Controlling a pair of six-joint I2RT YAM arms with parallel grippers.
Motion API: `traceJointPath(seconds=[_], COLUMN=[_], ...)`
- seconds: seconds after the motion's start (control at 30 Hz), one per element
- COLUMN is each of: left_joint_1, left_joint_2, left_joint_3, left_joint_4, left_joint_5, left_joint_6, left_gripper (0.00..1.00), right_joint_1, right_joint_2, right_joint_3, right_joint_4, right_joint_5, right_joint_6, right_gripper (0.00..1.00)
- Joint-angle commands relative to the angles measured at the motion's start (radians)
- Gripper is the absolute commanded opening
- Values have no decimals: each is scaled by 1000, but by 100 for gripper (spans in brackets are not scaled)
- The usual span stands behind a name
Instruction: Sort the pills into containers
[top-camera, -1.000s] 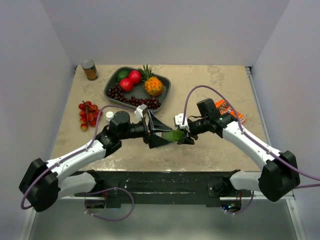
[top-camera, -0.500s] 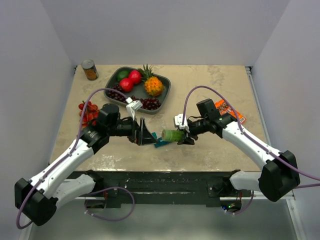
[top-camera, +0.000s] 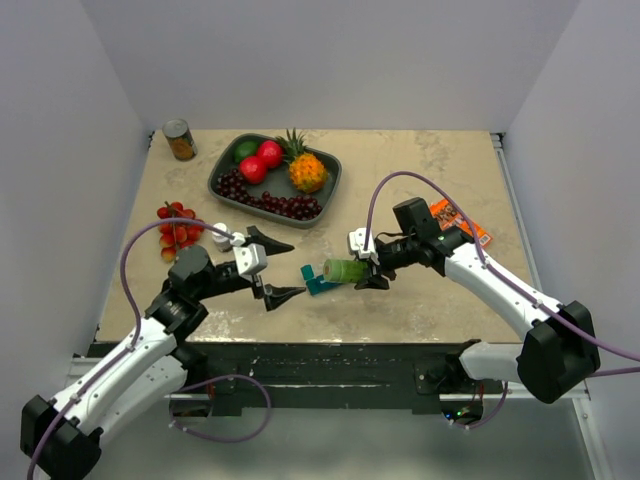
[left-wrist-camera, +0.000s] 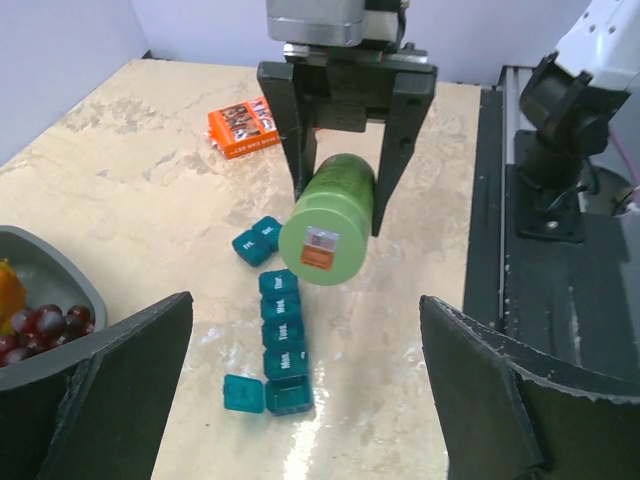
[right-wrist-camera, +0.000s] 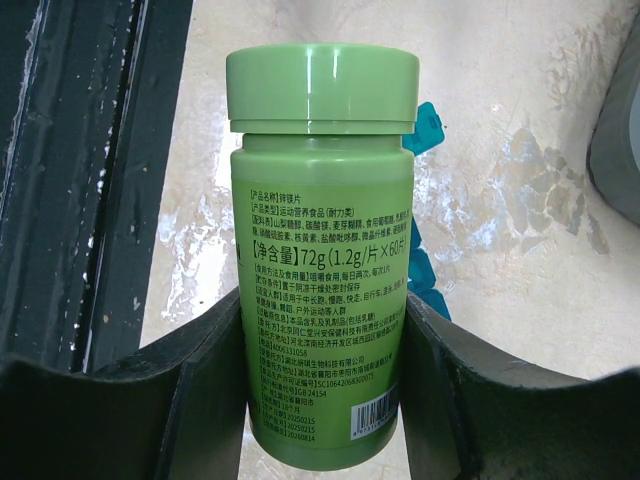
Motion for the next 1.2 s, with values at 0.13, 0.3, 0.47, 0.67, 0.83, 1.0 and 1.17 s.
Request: traceJointPath(seconds=[0.13,0.3,0.47,0.67,0.83,1.0,1.17], left_joint_1=[-6,-15,-27,-36,-38,-38,-35], left_joint_2=[139,142,143,146,154,163,185], left_joint_3=[17,-11,-11,-10,-5,10,41], left_joint_4=[240,280,270,244,230,226,203], left_joint_5=[50,54,39,19,10,7,-84], left_joint_6=[114,131,157,199,219,219,166], left_gripper=[99,99,99,99,99,99,99], right_joint_1=[-6,-4,-6,-7,-9,-9,-11], right_joint_2=[-10,-8,-7,-3,-5,-2,-5], right_joint_3=[6,8,9,11,11,11,11], right_joint_4=[6,3,-2,-5,-6,-8,-8], right_joint_5=[-34,-34,-34,-35,-35,-37,-37], right_joint_6=[-15,-17,-18,-20,-23,-24,-26], right_gripper=[0,0,0,0,0,0,0])
